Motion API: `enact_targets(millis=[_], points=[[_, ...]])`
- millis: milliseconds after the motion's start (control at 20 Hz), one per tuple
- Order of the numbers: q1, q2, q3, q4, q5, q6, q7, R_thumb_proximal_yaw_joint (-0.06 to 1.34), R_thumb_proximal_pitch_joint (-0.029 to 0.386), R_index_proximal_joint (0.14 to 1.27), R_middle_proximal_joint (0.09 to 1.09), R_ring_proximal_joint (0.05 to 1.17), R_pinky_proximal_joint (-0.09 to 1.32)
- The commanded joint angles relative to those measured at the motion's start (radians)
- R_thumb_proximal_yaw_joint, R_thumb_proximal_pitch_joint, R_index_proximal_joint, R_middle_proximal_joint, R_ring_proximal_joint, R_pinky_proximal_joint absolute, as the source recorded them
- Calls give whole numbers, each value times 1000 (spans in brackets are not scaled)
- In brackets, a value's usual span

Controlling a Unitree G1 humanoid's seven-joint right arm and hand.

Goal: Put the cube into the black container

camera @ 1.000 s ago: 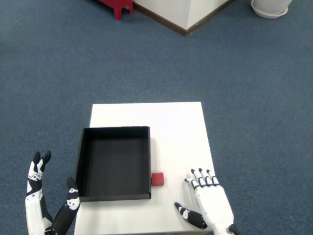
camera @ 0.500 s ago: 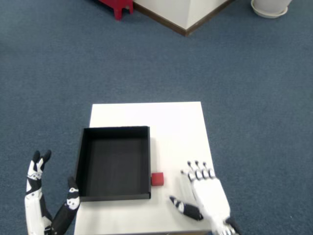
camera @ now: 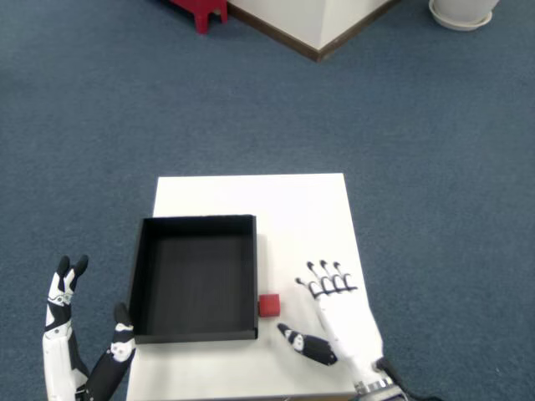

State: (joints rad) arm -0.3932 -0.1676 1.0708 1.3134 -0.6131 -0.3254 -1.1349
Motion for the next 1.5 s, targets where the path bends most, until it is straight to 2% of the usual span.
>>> enact_targets(millis=[50, 850, 1500], points=[[-56, -13, -1, -39, 4, 2, -37, 577, 6, 417, 136, 83, -77], [-71, -11, 38, -80, -11, 9, 9, 683, 36, 437, 142, 81, -67], [-48, -8, 50, -32, -13, -7, 1, 706, 44, 468, 138, 74, -64]])
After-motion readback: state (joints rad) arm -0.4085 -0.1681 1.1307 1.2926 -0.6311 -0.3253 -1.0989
